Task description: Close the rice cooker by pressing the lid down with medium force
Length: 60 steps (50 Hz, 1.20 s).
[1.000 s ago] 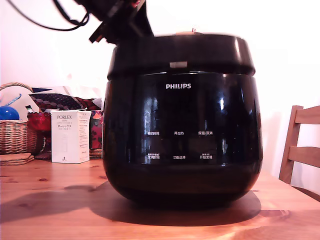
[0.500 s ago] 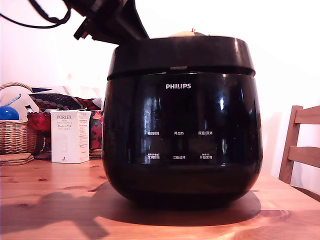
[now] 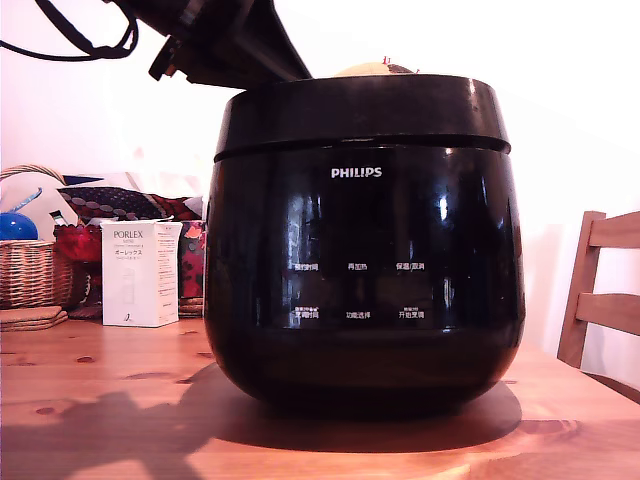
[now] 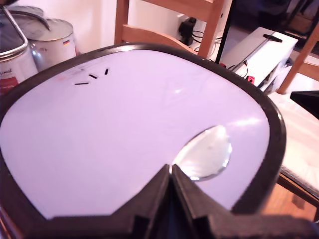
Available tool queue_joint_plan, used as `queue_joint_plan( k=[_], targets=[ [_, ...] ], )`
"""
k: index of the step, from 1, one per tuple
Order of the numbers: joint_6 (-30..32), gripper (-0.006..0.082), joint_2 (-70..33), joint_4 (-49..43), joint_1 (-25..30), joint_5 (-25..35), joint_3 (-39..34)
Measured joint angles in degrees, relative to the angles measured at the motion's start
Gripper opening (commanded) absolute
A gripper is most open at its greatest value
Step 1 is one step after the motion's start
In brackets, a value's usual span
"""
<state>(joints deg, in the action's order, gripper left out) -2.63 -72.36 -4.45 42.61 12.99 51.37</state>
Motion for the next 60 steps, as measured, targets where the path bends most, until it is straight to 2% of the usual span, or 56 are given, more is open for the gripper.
queue_joint_plan(
  k=[37,49,60],
  targets=[
    [1.29,-0.0021,4.74,3.89,1.99,-3.63,-6.16],
    [1.33,-0.0021,4.76,4.07,1.99,-3.76,-6.32],
    [4.11,-0.0021,3.67,1.57,1.99,-3.93,-5.4]
  ],
)
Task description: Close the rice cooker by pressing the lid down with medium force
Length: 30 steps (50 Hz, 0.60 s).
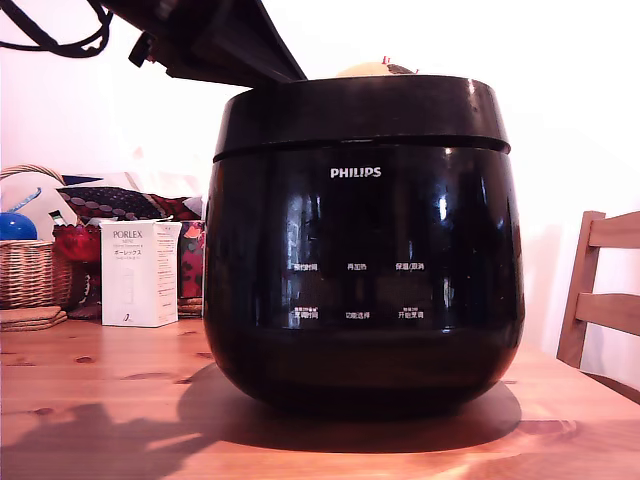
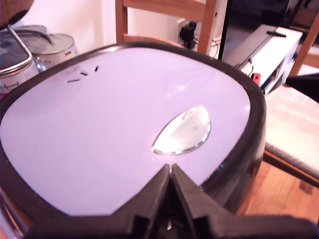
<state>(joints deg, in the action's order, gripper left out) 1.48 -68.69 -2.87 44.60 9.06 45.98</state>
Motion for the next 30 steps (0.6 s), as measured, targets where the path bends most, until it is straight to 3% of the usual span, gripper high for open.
queue_joint_plan(
  k=[30],
  targets=[
    [1.75,-0.0021,-2.36,-4.24,0.26,0.31,2.34]
  ],
)
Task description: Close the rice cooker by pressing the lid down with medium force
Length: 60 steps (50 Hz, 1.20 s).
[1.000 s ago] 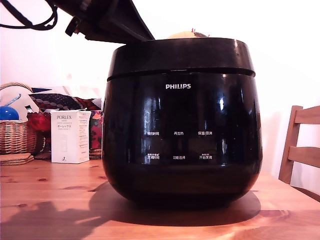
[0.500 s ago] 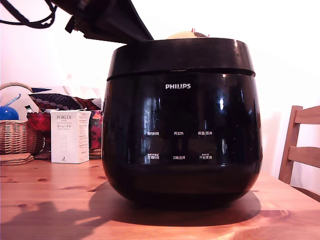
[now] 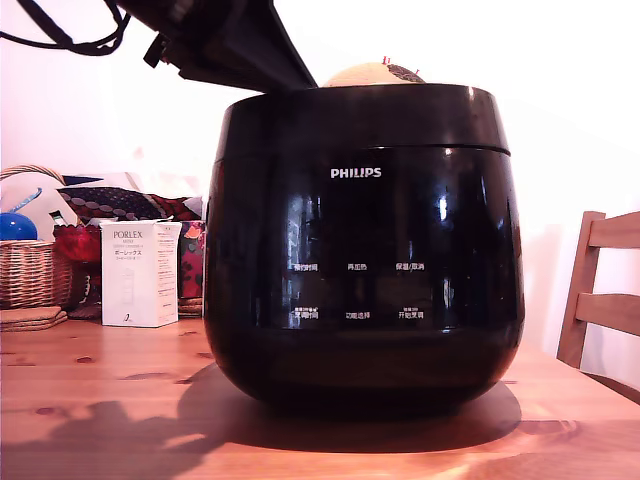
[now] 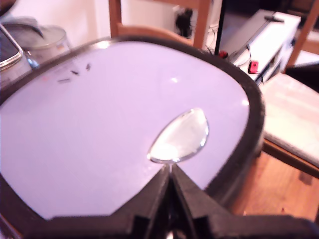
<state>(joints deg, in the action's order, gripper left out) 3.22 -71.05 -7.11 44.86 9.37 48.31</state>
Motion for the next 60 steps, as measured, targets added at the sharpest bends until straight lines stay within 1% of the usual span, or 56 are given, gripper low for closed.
queue_joint_plan(
  k=[13,22,36,39,49,55,57,58,60],
  targets=[
    [0.0,-0.0021,0.07,-0.22,0.04,0.11,0.13],
    [0.0,-0.0021,0.2,4.46,0.07,1.07,-1.2],
    [-0.13,-0.0021,6.75,6.01,-0.37,0.33,-5.35],
    [-0.13,-0.0021,8.55,6.36,-0.85,-0.57,-6.47],
    [0.09,-0.0021,15.19,11.26,-3.91,-7.37,-7.3],
    [2.67,-0.0021,18.99,11.45,-7.69,-11.21,-7.3],
    [2.91,-0.0021,19.67,11.43,-9.25,-11.61,-7.3],
    [3.56,-0.0021,19.89,11.41,-9.92,-13.27,-7.3],
    [3.63,-0.0021,20.24,11.41,-11.56,-14.4,-7.3]
  ],
)
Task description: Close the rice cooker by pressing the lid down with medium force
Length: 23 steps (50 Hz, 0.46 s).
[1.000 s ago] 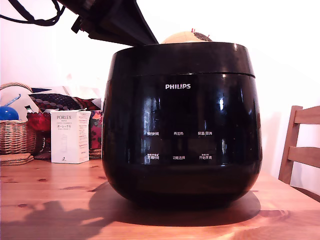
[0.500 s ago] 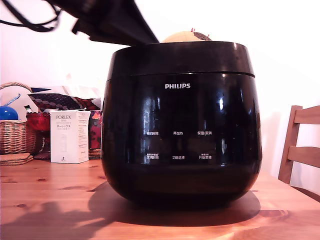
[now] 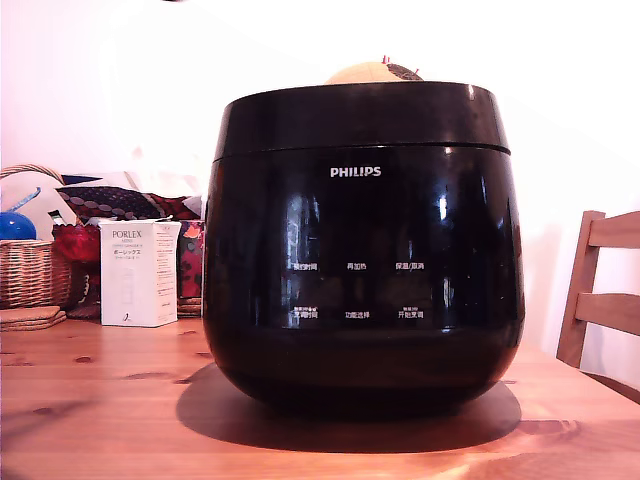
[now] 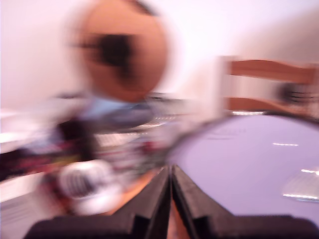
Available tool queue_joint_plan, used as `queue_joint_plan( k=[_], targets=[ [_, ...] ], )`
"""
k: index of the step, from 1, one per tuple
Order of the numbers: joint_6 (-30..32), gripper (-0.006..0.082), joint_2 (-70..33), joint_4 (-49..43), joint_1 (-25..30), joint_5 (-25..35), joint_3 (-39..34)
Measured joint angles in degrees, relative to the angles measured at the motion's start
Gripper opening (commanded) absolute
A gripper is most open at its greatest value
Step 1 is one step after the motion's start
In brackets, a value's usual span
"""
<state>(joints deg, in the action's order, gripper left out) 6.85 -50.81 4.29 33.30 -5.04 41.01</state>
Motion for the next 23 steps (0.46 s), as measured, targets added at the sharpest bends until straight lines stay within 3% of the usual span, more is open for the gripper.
queue_joint_plan(
  k=[23],
  targets=[
    [2.34,-0.0021,3.19,-0.39,-14.97,-5.99,0.0]
  ],
)
